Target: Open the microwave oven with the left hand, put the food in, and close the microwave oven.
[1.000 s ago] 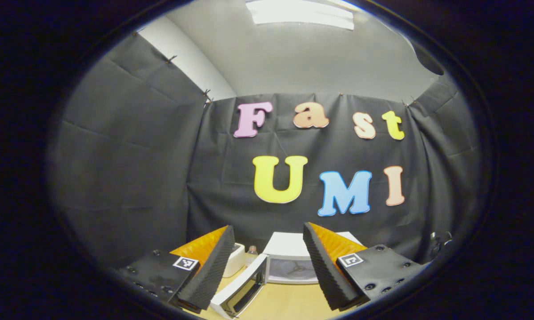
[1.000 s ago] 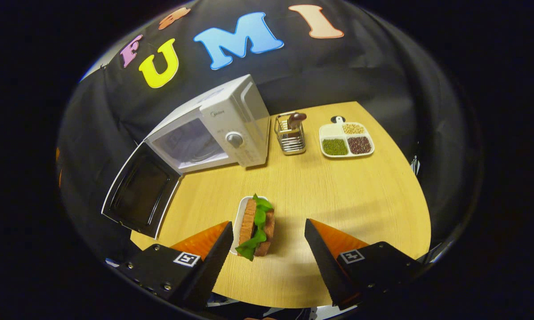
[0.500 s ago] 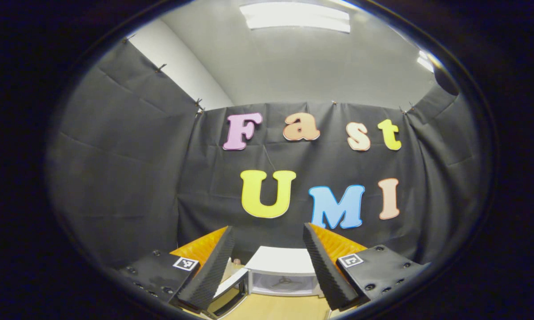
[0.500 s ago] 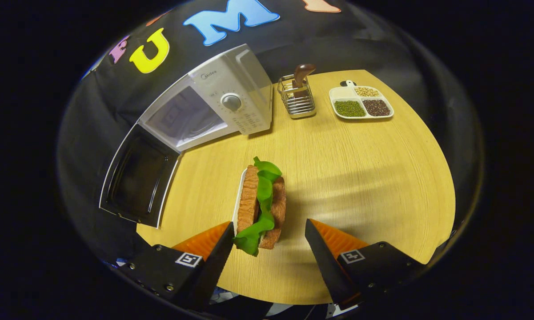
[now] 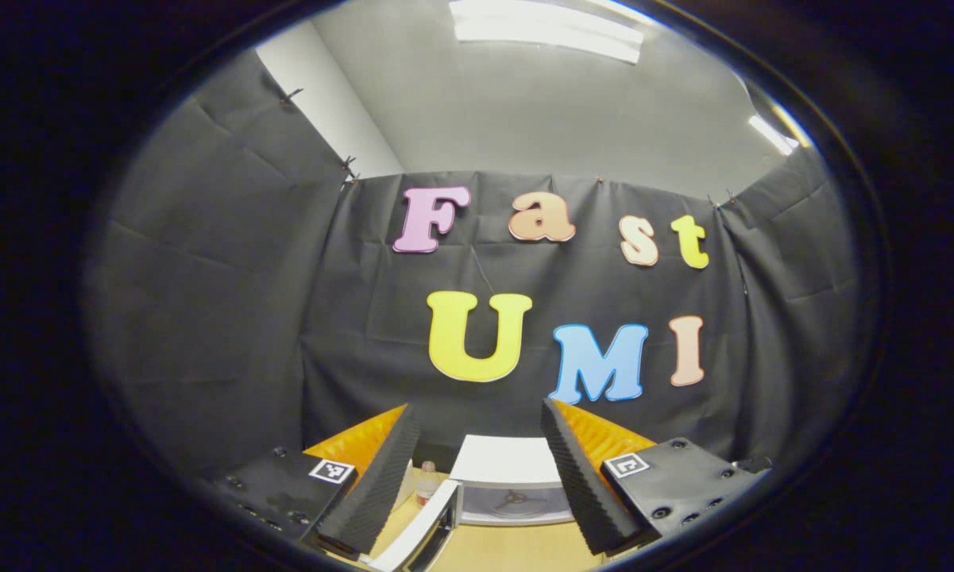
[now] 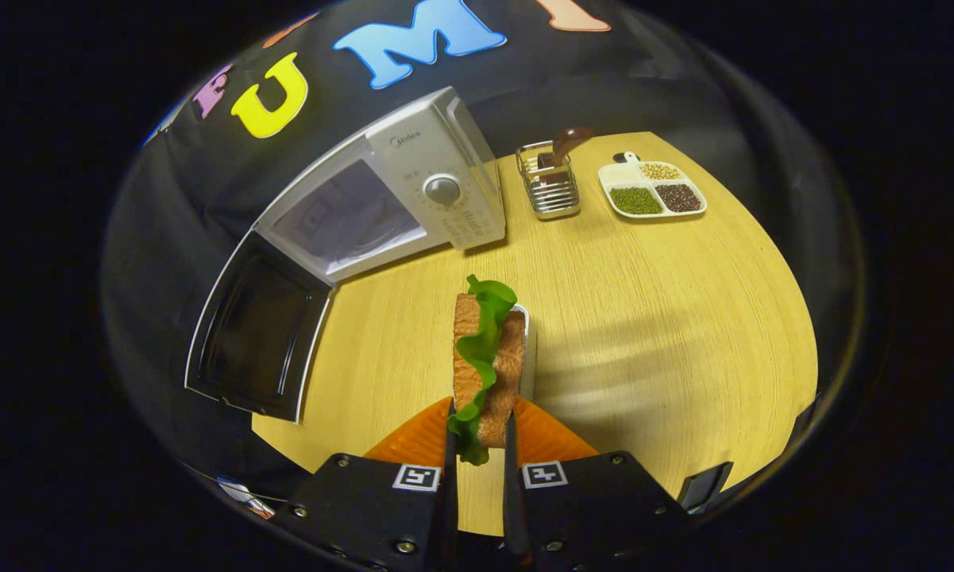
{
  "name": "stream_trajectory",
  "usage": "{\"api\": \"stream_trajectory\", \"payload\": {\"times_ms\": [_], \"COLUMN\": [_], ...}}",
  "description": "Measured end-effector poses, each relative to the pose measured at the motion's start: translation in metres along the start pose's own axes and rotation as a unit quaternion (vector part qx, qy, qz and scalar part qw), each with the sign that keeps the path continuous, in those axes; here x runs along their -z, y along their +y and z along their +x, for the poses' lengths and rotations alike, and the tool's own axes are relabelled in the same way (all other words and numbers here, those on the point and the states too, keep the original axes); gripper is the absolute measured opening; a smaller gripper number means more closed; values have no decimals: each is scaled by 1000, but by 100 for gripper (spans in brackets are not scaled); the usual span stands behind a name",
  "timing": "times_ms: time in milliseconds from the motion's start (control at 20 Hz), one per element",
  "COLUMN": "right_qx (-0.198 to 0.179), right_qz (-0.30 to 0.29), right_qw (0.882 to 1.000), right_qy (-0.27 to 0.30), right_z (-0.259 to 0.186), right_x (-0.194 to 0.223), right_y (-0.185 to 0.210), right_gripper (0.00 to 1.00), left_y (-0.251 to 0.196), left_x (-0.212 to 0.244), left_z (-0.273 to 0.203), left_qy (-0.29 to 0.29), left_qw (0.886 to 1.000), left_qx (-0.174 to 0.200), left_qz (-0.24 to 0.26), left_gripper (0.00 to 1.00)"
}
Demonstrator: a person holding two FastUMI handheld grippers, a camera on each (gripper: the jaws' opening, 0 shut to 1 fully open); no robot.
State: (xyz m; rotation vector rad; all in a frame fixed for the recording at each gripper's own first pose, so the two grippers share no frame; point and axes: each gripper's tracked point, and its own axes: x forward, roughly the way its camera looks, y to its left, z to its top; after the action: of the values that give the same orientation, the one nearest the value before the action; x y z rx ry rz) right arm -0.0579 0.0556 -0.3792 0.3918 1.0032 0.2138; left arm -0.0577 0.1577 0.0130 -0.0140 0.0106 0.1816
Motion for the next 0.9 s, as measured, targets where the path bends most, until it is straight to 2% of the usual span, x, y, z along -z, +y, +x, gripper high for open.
{"api": "stream_trajectory", "payload": {"times_ms": [100,150,350,600,800,900], "right_qx": [-17,-32,-106,-195,-231,-257], "right_qz": [45,63,119,184,228,265], "right_qw": [999,997,984,957,939,922], "right_qy": [-23,-35,-77,-108,-111,-119], "right_z": [-8,-11,-23,-17,2,15], "right_x": [-8,-13,-31,-55,-69,-82], "right_y": [23,37,97,160,187,200], "right_gripper": [23,23,23,23,23,23], "left_y": [13,22,51,81,98,102], "left_x": [-3,-6,-15,-22,-36,-36], "left_z": [5,8,16,19,19,19], "left_qy": [1,-1,-3,-6,-16,-14], "left_qw": [1000,1000,999,999,999,999], "left_qx": [20,27,46,48,39,32], "left_qz": [-14,-16,-20,-25,-18,-13], "left_gripper": [96,97,96,98,98,98]}}
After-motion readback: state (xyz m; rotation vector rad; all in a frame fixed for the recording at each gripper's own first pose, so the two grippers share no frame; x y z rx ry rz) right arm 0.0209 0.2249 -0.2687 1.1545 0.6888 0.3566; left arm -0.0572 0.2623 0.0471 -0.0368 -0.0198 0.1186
